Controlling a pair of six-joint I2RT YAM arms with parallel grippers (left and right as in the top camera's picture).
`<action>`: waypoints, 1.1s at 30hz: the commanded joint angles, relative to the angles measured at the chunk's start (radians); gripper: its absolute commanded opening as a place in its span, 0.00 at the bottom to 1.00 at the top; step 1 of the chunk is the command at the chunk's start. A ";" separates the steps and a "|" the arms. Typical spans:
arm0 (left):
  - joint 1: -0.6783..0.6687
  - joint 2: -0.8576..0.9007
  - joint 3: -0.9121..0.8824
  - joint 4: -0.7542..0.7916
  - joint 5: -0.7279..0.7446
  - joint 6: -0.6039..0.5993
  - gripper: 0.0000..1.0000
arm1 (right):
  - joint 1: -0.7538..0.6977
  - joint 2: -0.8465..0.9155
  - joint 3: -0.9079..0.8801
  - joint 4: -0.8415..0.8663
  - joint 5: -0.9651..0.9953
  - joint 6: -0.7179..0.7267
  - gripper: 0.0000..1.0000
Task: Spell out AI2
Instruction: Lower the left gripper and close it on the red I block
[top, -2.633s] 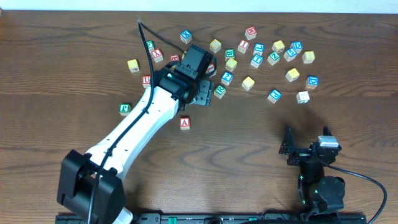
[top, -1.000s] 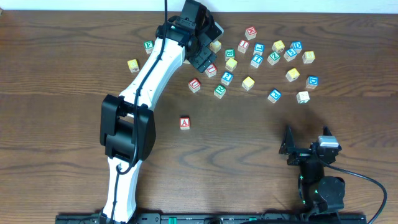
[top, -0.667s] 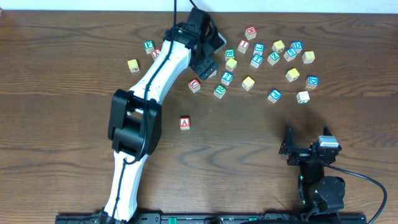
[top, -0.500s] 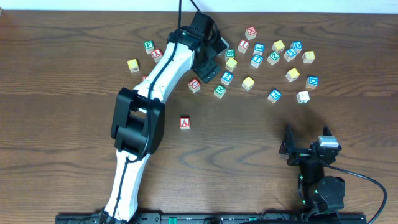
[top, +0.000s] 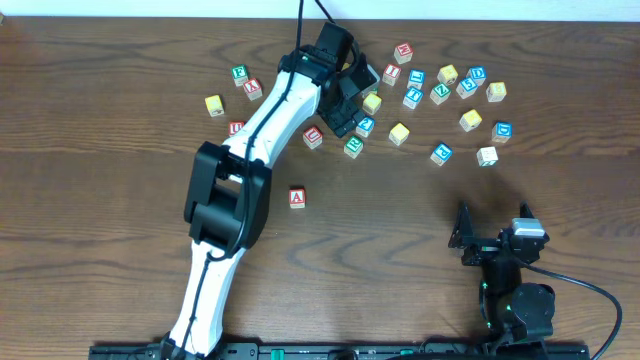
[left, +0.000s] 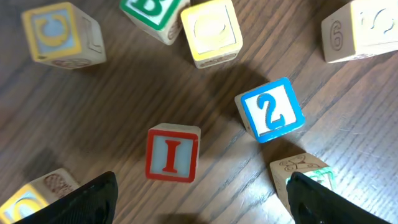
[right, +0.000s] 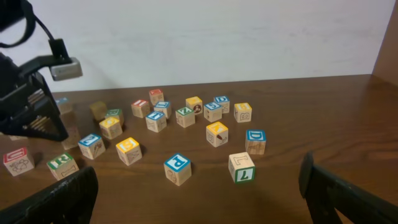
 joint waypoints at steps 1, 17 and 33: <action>0.003 0.031 0.023 0.011 0.014 0.014 0.86 | -0.010 -0.005 -0.001 -0.005 0.001 -0.002 0.99; 0.020 0.031 0.021 0.021 0.014 0.022 0.78 | -0.010 -0.005 -0.001 -0.005 0.001 -0.002 0.99; 0.030 0.031 0.016 0.032 0.016 0.026 0.78 | -0.010 -0.005 -0.001 -0.005 0.001 -0.002 0.99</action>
